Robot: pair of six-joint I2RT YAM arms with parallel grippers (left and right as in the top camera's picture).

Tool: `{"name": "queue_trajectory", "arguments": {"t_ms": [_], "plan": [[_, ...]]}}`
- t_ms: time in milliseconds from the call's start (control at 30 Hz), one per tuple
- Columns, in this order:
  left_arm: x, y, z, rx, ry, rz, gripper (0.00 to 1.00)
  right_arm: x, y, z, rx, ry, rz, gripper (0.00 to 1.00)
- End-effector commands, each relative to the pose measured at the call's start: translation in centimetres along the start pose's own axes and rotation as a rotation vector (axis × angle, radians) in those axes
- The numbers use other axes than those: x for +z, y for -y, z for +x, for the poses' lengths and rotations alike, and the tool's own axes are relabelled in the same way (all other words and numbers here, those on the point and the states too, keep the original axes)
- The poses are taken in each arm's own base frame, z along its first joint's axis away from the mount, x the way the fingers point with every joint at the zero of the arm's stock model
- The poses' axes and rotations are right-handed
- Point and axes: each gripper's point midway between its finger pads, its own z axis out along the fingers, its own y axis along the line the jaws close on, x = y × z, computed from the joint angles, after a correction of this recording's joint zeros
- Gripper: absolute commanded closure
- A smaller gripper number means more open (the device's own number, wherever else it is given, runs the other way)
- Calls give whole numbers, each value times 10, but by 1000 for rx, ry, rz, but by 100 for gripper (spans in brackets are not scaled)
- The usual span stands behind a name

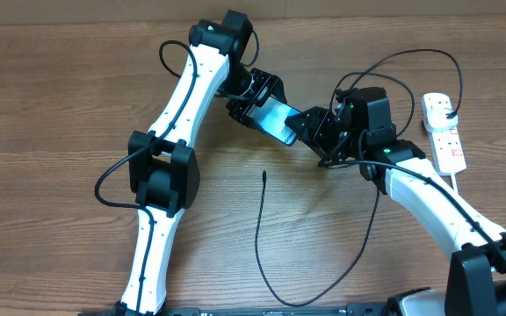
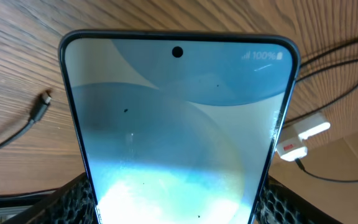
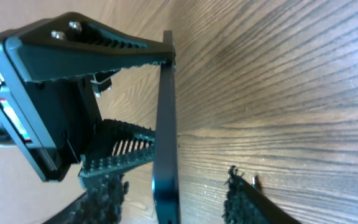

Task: Plug charger to phone and switch on socket
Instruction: 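Bring the open right gripper onto the phone's free edge, then close the right gripper on the phone edge beside the left gripper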

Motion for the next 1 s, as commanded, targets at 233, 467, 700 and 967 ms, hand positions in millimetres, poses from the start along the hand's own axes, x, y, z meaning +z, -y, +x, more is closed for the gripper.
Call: {"name": "queue_trajectory", "arguments": {"t_ms": [233,467,700,967], "plan": [[6,17,35,24,-83,40,96,0,-1,-6,-64,27,19,47],[12,22,47,36,-108,49,96,0,7,-9,-68,47,60,48],[13,24,57,43,-148,55,96,-1,15,-14,-63,77,99,53],[14,24,58,44,-150,54,96,-1,18,-17,-81,93,116,58]]}}
